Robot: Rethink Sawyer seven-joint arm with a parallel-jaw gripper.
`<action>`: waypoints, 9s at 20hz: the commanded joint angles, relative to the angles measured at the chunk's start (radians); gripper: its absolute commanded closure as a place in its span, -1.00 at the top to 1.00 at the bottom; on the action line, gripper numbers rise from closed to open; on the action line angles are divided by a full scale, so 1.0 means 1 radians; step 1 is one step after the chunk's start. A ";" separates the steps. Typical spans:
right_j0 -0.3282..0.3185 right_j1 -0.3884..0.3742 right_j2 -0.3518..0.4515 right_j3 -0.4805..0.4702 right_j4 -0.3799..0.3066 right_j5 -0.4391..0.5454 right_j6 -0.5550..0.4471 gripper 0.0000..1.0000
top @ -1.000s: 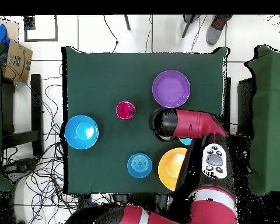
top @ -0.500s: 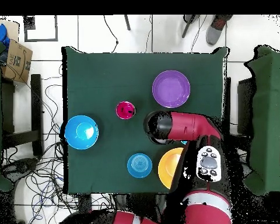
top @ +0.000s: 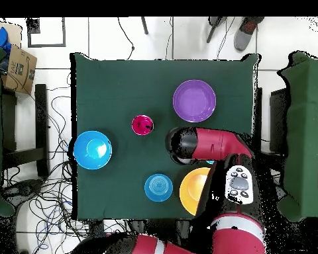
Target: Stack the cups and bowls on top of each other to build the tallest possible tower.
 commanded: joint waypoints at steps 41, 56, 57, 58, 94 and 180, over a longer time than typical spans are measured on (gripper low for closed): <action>-0.052 0.103 0.141 -0.006 -0.023 -0.034 -0.024 1.00; -0.014 0.058 0.118 0.026 -0.004 0.012 0.015 1.00; -0.013 0.060 0.119 0.024 -0.003 0.011 0.016 1.00; -0.012 0.062 0.118 0.022 -0.002 0.011 0.018 1.00; -0.010 -0.018 0.117 0.086 0.025 0.202 -0.022 1.00; -0.125 0.104 0.135 0.134 -0.007 -0.066 -0.041 1.00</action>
